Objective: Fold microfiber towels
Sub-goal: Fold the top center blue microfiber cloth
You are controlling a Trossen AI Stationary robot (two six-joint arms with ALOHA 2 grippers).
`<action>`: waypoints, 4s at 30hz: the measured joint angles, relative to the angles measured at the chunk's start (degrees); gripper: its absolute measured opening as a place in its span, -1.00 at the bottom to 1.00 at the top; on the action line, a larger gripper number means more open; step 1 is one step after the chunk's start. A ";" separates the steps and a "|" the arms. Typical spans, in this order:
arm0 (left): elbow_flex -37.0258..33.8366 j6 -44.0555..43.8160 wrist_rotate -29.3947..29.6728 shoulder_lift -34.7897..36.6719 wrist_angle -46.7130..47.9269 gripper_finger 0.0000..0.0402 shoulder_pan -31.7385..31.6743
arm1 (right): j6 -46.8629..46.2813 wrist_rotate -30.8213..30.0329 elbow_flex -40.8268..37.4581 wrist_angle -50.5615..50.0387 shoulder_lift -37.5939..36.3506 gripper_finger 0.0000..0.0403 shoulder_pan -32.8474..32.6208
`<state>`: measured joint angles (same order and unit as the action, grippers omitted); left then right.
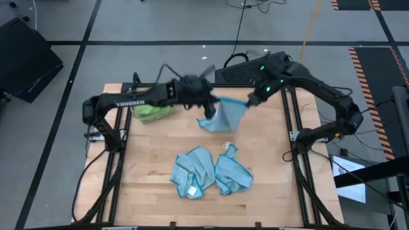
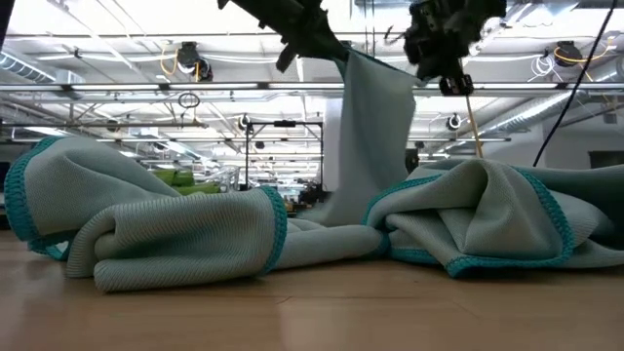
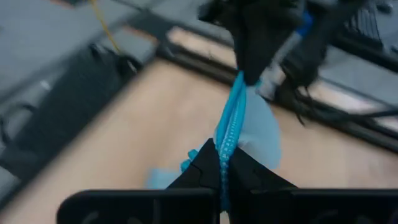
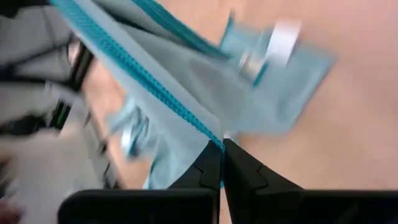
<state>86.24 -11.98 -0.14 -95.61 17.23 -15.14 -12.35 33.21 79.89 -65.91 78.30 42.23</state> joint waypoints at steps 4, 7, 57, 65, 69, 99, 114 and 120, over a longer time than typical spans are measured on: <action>2.89 5.10 -0.65 -0.02 -2.03 -0.99 -5.80 | 1.01 -5.37 3.42 6.60 -3.11 -1.00 3.80; 3.68 6.13 -3.60 -0.02 -5.17 -0.99 -9.62 | 0.26 -6.38 4.81 13.57 -4.79 -1.00 5.99; -0.66 -7.79 -13.52 -0.55 15.04 -0.98 5.98 | 8.28 6.29 6.23 -12.28 4.60 -1.00 -3.27; -9.38 -12.64 -12.55 -0.57 5.93 -0.98 11.65 | 2.99 12.73 -10.88 -2.07 0.09 -1.00 -10.58; -12.06 -13.88 -6.36 -0.57 5.18 -0.99 12.27 | -4.45 12.27 -19.21 11.17 -1.55 -1.00 -12.04; -23.08 -9.32 -4.99 -2.07 -16.44 -0.97 -0.20 | -8.33 1.25 -29.93 34.56 -4.38 -1.00 -2.70; -4.53 -0.54 -4.84 3.34 -17.14 -0.97 -5.59 | -6.96 -4.61 -2.13 26.93 -9.44 -1.00 8.41; 0.68 -0.12 -11.99 3.39 -13.62 -0.97 -6.84 | 0.23 -1.73 12.02 10.60 -5.26 -1.00 9.15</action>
<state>86.92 -12.10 -12.13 -92.22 3.61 -21.98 -12.13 31.48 91.91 -55.31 73.04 51.37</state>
